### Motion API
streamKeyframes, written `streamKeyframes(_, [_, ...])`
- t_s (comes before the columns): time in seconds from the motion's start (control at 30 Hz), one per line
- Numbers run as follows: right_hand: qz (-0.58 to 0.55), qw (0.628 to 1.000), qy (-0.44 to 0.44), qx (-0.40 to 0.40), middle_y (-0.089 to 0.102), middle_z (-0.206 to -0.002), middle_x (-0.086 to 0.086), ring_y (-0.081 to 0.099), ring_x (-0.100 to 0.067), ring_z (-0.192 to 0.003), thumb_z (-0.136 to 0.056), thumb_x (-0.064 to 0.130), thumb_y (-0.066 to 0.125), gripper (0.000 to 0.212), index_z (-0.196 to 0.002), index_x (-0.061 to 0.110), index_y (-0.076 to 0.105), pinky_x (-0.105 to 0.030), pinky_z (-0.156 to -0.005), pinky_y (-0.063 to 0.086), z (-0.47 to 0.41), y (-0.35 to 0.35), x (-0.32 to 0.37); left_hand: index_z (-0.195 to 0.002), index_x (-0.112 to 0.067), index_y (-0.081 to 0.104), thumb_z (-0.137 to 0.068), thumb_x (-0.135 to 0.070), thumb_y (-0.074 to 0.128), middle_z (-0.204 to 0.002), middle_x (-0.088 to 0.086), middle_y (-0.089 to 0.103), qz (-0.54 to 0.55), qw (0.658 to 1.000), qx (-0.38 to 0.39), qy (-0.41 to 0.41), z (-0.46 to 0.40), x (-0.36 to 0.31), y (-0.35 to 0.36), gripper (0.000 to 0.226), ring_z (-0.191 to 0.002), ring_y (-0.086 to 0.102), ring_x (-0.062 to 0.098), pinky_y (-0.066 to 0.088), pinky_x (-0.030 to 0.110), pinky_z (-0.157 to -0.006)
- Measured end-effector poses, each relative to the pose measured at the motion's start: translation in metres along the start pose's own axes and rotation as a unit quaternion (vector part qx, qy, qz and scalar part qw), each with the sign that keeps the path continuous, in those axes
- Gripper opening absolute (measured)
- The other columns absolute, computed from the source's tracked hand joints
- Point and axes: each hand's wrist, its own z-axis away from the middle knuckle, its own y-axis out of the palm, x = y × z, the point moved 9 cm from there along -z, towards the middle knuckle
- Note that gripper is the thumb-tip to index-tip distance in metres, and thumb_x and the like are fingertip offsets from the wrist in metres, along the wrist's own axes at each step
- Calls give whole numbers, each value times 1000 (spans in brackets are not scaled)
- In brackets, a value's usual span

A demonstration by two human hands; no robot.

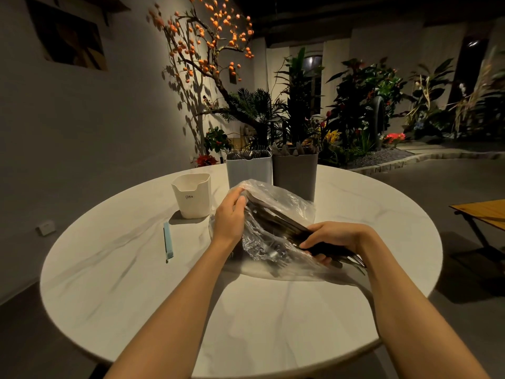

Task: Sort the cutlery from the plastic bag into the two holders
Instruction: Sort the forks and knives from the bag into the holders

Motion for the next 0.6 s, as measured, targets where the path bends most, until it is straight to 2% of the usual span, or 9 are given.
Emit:
streamKeyframes(0.13, [16, 1000, 1, 1, 48, -62, -6, 44, -13, -51, -96, 5, 48, 3, -98, 3, 49, -20, -48, 40, 2, 2, 0, -121, -18, 60, -99, -30, 40, -118, -1, 63, 35, 999, 24, -34, -5, 11, 1, 33, -111, 57, 15, 45, 36, -102])
streamKeyframes(0.27, [20, 1000, 4, 2, 48, -64, -7, 44, -13, -52, -96, 5, 49, 4, -99, 3, 50, -20, -49, 41, 1, 3, 0, -108, -10, 59, -98, -27, 45, -102, 7, 65, 28, 997, 68, -17, -2, 7, 8, 24, -95, 64, 25, 53, 48, -90])
streamKeyframes(0.43, [45, 999, 5, -17, 47, -64, -7, 44, -13, -53, -97, 6, 49, 2, -97, 5, 51, -21, -49, 40, 0, -1, -1, -117, -18, 66, -95, -26, 58, -108, 3, 68, 5, 1000, 5, 1, -5, 3, -9, 24, -98, 63, 14, 54, 29, -86])
streamKeyframes(0.5, [57, 998, 2, -15, 47, -63, -6, 44, -14, -53, -97, 7, 49, 3, -96, 5, 51, -21, -49, 40, 0, 0, 0, -108, -22, 68, -94, -24, 60, -104, 2, 69, 21, 1000, 3, -6, -3, 3, -11, 16, -93, 63, 10, 53, 22, -82])
streamKeyframes(0.6, [50, 999, -8, 4, 48, -67, -7, 44, -15, -56, -98, 8, 48, 10, -105, 2, 52, -21, -51, 41, 0, 3, 0, -96, -21, 69, -94, -24, 60, -93, 0, 69, -11, 999, 43, 6, -1, 3, -2, 9, -87, 64, 13, 54, 26, -77])
